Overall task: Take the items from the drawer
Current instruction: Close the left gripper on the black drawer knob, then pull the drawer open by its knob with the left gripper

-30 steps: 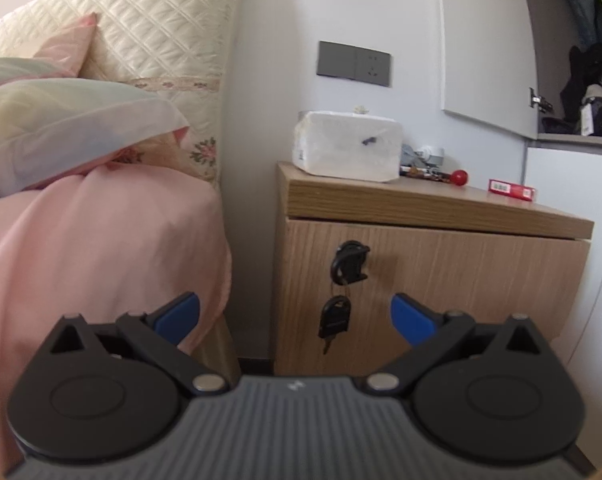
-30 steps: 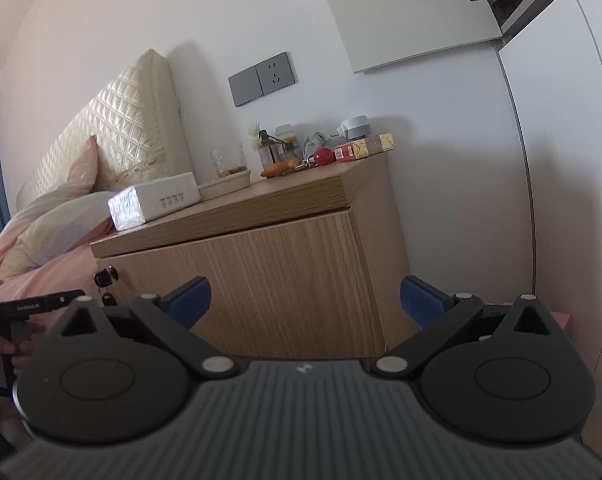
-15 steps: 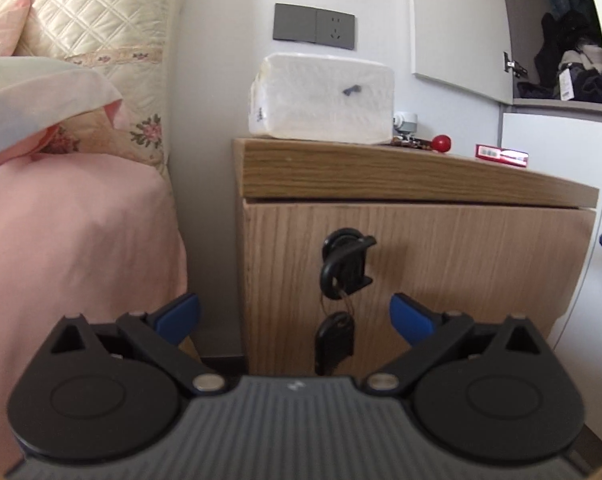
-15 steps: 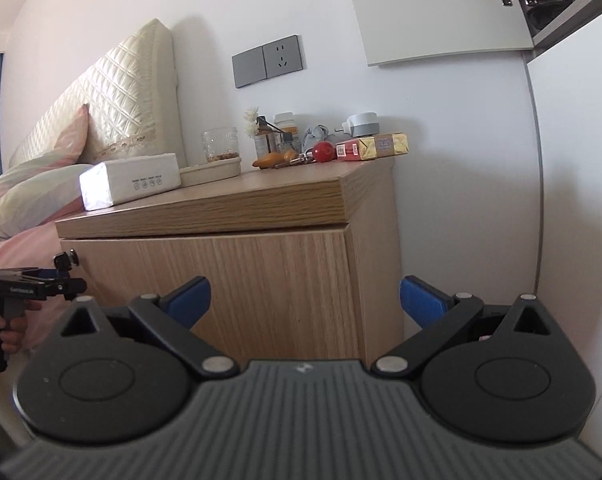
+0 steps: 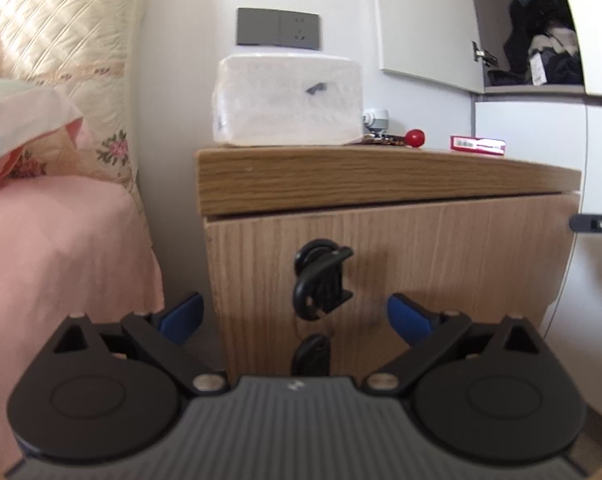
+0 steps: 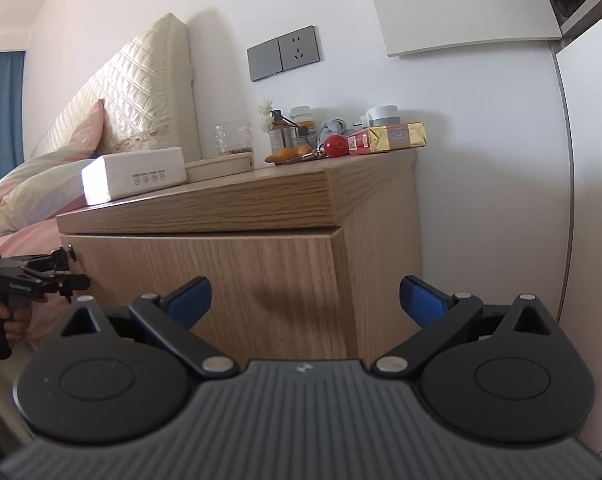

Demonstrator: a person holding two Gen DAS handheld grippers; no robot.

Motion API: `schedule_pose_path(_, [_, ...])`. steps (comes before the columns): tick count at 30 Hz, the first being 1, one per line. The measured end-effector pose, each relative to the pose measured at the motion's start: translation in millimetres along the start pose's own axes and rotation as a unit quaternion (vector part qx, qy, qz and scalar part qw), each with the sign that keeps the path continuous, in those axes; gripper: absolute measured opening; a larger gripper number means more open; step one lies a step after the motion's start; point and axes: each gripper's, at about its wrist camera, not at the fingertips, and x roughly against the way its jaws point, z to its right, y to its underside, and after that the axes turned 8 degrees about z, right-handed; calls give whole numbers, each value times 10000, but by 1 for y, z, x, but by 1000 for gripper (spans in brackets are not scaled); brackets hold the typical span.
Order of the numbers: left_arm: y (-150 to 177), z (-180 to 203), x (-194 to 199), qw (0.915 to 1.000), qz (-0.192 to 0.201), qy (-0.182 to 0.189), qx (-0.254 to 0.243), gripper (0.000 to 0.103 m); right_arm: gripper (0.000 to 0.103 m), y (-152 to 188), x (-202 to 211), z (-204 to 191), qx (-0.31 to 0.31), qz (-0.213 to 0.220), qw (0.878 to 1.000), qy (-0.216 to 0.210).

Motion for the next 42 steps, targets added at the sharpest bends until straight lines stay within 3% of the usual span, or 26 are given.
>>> schedule_pose_path(3, [0, 4, -1, 9999, -21, 92, -47, 96, 101, 1, -1, 0, 20, 55, 10000, 45])
schedule_pose_path(10, [-1, 5, -1, 9999, -34, 125, 41, 96, 80, 1, -3, -5, 33, 23, 9996, -282])
schedule_pose_path(29, [-2, 6, 2, 9999, -71, 76, 26, 95, 82, -3, 5, -3, -27, -77, 9982, -587])
schedule_pose_path(42, [-1, 10, 14, 9999, -93, 71, -9, 95, 81, -4, 16, -11, 101, -152, 9982, -566])
